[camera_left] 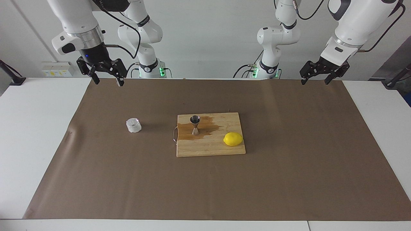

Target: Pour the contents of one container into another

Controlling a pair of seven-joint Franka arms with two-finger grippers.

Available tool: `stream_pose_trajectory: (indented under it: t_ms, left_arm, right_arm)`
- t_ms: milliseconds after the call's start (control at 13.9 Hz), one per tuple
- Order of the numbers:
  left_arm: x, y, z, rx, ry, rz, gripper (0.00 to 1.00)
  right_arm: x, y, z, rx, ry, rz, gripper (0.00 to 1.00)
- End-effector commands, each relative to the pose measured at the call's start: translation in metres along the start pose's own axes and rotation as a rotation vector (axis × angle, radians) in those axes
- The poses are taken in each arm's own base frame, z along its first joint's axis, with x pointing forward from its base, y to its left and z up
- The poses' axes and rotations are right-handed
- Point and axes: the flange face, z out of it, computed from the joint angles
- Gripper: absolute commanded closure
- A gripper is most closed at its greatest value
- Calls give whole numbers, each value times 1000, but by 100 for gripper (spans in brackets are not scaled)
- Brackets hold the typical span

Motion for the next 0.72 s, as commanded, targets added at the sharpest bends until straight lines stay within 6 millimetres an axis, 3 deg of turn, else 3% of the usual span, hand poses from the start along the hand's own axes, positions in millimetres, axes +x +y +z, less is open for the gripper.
stream_pose_trajectory:
  t_ms: [0, 505, 649]
  left_arm:
    - [-9, -2, -1, -2, -7, -13, 0]
    - [-8, 12, -2, 5, 10, 15, 0]
    - [-4, 6, -4, 3, 40, 12, 0]
  right_arm:
    - [-5, 5, -2, 9, -1, -9, 0]
    - [-5, 5, -2, 9, -1, -10, 0]
    - [-6, 4, -2, 9, -1, -12, 0]
